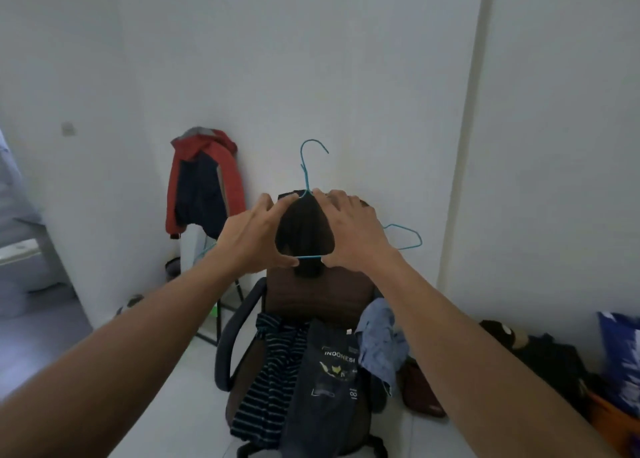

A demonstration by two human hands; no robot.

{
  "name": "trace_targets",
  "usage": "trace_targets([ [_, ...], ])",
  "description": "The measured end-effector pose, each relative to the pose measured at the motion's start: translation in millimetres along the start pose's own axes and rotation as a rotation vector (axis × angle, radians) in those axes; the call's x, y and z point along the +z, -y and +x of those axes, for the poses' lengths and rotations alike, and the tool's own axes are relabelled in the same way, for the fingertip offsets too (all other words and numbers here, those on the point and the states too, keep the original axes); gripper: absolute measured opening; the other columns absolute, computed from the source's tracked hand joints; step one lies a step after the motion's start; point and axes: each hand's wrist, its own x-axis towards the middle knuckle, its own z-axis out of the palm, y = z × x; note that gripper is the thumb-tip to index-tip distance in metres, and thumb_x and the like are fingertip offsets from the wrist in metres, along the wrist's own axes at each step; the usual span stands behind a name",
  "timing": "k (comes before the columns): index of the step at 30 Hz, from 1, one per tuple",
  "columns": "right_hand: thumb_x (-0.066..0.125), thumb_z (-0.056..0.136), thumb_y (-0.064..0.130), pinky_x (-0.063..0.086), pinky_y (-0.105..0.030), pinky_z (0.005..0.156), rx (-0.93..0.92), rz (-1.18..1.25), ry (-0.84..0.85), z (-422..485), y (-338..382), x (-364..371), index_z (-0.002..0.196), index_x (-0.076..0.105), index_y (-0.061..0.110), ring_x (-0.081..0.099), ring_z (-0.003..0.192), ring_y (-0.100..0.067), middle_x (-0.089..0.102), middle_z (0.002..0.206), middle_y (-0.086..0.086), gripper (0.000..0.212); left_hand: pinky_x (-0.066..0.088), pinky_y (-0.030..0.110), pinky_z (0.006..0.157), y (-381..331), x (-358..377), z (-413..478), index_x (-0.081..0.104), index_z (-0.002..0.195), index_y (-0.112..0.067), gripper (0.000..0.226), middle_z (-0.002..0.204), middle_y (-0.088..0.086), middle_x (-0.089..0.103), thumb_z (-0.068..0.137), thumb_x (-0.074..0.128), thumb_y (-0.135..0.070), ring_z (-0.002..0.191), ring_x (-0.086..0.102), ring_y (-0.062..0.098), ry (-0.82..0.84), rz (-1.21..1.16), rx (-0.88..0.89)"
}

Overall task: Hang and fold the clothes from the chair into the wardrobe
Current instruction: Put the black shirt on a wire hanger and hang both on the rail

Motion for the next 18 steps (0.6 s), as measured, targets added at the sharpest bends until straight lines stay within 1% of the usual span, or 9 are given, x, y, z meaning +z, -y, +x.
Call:
trace_targets([
  [2,0.083,0.064,0.048,0.042,-0.053,0.101,0.019,0.002,0.042,15.5,-22.2,33.0,0.157,0.004,0.024,0.037,0.13,-0.031,0.028,0.151,-0.007,0.124,0.03,0.026,0.051,-0.2,38.7,29.9,0.017,0.153,-0.035,0.118,0.114,0.0,0.045,0.059,0.081,-0.068,0.074,0.044,0.014,0.033,-0.018,0.004],
  [3,0.082,0.064,0.048,0.043,-0.052,0.1,0.02,-0.001,0.06,22.8,-32.3,50.1,0.157,0.004,0.024,0.038,0.128,-0.031,0.028,0.15,-0.007,0.124,0.033,0.026,0.053,0.3,58.3,43.0,0.016,0.153,-0.035,0.118,0.116,0.0,0.044,0.059,0.08,-0.068,0.077,0.046,0.014,0.048,-0.028,0.001],
  [6,0.083,0.064,0.049,0.044,-0.049,0.097,0.013,-0.011,0.107,43.2,-54.8,96.3,0.157,0.004,0.024,0.04,0.124,-0.03,0.029,0.148,-0.005,0.125,0.04,0.028,0.062,4.8,110.7,70.6,0.013,0.154,-0.036,0.119,0.121,-0.001,0.043,0.061,0.081,-0.066,0.091,0.057,0.018,0.09,-0.075,-0.018],
  [9,0.083,0.063,0.049,0.044,-0.049,0.096,0.005,-0.012,0.164,62.9,-66.6,137.5,0.157,0.0,0.026,0.041,0.123,-0.029,0.028,0.148,-0.005,0.128,0.039,0.027,0.065,14.8,154.1,90.1,0.01,0.155,-0.037,0.119,0.128,-0.002,0.042,0.063,0.08,-0.065,0.099,0.059,0.017,0.137,-0.124,-0.04],
  [13,0.084,0.065,0.046,0.041,-0.05,0.1,-0.001,0.009,0.205,99.1,-77.9,183.5,0.157,-0.001,0.029,0.038,0.127,-0.03,0.024,0.151,-0.005,0.126,0.042,0.028,0.067,38.1,200.9,127.4,0.007,0.154,-0.041,0.118,0.128,-0.003,0.041,0.063,0.078,-0.067,0.099,0.058,0.016,0.161,-0.145,-0.057],
  [15,0.084,0.066,0.047,0.04,-0.05,0.102,0.006,0.015,0.215,123.7,-85.1,206.5,0.157,-0.001,0.029,0.036,0.129,-0.03,0.023,0.152,-0.005,0.125,0.039,0.025,0.063,53.2,223.2,152.0,0.007,0.154,-0.041,0.119,0.125,-0.004,0.041,0.063,0.078,-0.068,0.095,0.055,0.013,0.178,-0.148,-0.055],
  [18,0.082,0.067,0.047,0.038,-0.049,0.103,0.022,0.014,0.219,169.3,-95.8,242.8,0.156,-0.001,0.03,0.035,0.131,-0.029,0.021,0.152,-0.005,0.123,0.031,0.02,0.057,82.6,260.2,195.8,0.006,0.154,-0.04,0.118,0.122,-0.004,0.04,0.064,0.077,-0.068,0.088,0.046,0.008,0.182,-0.157,-0.034],
])
